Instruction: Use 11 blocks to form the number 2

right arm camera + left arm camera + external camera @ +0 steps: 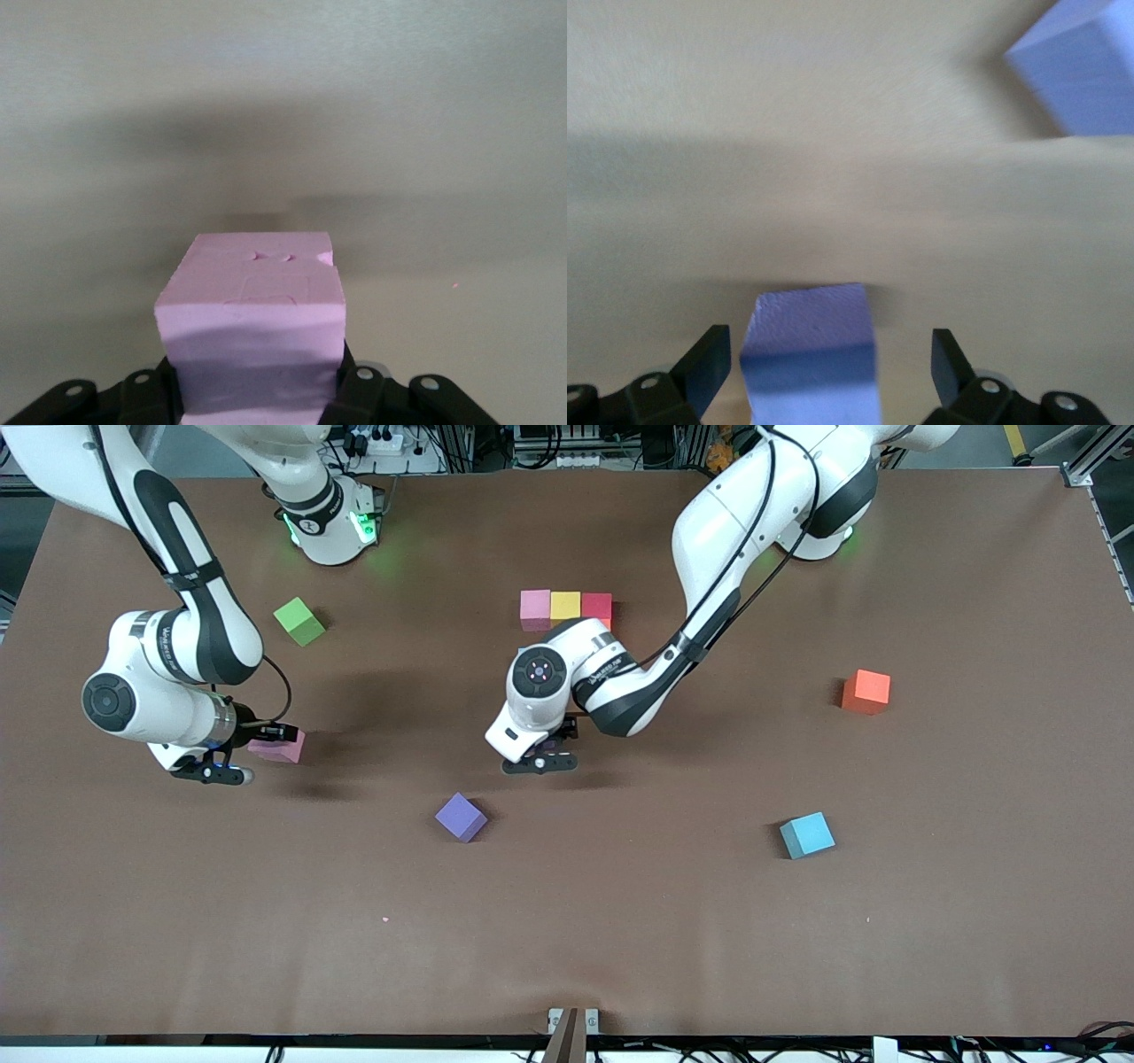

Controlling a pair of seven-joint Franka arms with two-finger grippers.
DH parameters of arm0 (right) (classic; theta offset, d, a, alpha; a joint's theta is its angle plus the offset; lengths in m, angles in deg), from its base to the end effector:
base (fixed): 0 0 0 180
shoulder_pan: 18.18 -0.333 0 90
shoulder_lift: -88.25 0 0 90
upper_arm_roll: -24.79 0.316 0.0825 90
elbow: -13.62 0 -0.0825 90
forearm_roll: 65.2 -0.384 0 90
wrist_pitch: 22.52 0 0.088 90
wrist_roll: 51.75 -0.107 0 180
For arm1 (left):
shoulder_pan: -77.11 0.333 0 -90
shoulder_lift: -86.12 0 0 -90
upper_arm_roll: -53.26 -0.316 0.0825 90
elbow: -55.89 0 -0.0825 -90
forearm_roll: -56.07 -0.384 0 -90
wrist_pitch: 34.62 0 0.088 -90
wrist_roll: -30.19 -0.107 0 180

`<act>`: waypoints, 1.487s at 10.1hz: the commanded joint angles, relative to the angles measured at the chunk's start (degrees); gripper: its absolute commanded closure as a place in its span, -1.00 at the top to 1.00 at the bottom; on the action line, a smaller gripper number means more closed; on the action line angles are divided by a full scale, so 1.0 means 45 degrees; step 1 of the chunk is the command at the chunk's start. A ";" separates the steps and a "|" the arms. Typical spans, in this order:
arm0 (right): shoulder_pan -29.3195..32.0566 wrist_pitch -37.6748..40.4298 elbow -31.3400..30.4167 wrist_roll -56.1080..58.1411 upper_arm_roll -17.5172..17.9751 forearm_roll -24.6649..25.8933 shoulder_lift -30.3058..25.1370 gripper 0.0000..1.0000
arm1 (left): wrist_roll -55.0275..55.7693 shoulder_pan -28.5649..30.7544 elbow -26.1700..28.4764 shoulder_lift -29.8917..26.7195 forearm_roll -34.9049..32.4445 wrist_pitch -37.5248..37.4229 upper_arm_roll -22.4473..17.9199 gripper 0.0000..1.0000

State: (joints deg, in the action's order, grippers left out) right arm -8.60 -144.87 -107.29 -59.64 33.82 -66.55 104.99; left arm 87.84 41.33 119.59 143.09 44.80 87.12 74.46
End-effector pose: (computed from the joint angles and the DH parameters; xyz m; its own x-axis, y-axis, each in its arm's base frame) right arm 0.5466 -0.0045 0.2592 0.9515 -0.1532 -0.2669 -0.1657 -0.9859 -0.0247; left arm 0.5058 -0.5895 0.2338 0.9941 0.0777 -0.0751 0.0872 -0.9874 0.1321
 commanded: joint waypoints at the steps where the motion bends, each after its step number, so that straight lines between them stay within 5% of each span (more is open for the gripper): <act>1: -0.0719 0.0918 0.0773 -0.0919 -0.0054 -0.0733 -0.0106 -0.67 | 0.0466 0.0058 0.0201 -0.1055 0.0258 -0.0121 -0.0083 1.00; 4: -0.2104 0.0900 0.1107 -0.3258 -0.0054 -0.1474 0.0030 -0.67 | 0.0508 0.1654 0.0317 -0.2732 0.0317 -0.0799 -0.0141 1.00; 9: -0.4585 0.0881 0.2022 -0.7731 -0.0073 -0.3211 0.0303 -0.67 | -0.2644 0.5168 0.0802 -0.4414 0.0102 -0.5117 -0.0161 1.00; 12: -0.5641 0.0744 0.3017 -0.9899 -0.0074 -0.4093 0.0888 -0.67 | -0.5115 0.7437 0.1642 -0.4322 0.0123 -0.5161 -0.0180 1.00; 15: -0.6929 -0.0051 0.3977 -1.2631 -0.0074 -0.4134 0.1709 -0.67 | -0.5020 0.8044 0.2210 -0.3872 -0.0423 -0.4400 -0.0317 1.00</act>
State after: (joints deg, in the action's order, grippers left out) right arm -36.92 -143.49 -92.73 -110.73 33.89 -84.27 109.76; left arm 64.72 77.03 127.38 126.08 44.43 65.83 73.09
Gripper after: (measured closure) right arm 0.392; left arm 0.000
